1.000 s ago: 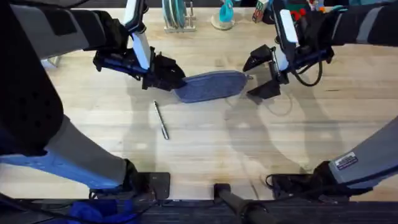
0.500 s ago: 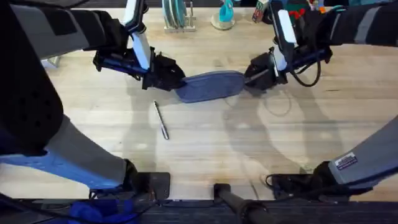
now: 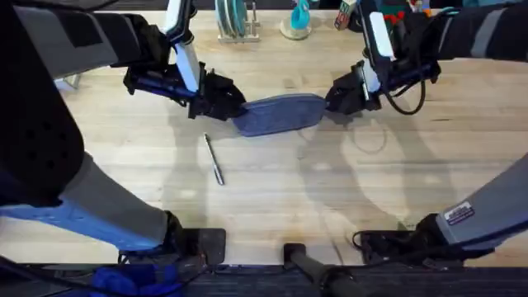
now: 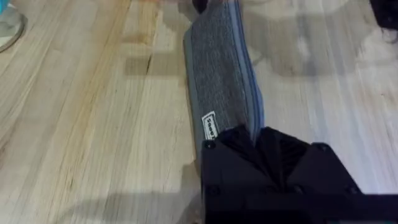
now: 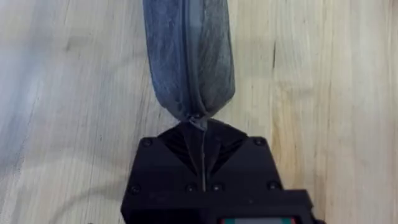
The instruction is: Unzip the bag, pick up the pens from the table one at a time and place them inside, then zip the bag closed.
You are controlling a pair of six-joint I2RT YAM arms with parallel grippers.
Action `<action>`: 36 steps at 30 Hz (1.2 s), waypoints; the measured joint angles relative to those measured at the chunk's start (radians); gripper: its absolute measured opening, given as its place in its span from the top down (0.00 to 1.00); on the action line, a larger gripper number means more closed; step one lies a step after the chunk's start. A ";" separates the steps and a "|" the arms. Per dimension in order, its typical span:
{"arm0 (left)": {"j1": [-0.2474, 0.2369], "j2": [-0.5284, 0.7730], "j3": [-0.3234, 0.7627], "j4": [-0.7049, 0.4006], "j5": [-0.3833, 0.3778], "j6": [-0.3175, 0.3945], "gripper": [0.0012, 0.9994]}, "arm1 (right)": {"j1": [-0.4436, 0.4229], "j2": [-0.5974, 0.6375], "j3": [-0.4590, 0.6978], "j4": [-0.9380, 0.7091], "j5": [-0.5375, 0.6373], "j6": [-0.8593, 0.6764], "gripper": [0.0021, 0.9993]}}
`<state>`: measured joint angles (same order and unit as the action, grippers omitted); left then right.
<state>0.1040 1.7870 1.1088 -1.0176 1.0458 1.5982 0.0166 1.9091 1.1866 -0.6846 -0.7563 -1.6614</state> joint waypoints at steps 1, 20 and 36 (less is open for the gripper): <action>0.000 0.000 0.000 0.000 0.000 0.000 0.96 | 0.000 0.000 0.000 0.000 0.000 0.000 0.97; 0.000 0.000 0.000 0.000 0.000 0.000 0.96 | 0.000 0.000 0.000 0.000 0.016 0.287 0.97; -0.001 0.000 0.000 0.000 0.000 0.000 0.96 | 0.008 -0.084 0.000 -0.025 0.082 0.425 0.97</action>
<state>0.1033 1.7867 1.1088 -1.0176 1.0459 1.5982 0.0242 1.8248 1.1866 -0.7096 -0.6741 -1.2364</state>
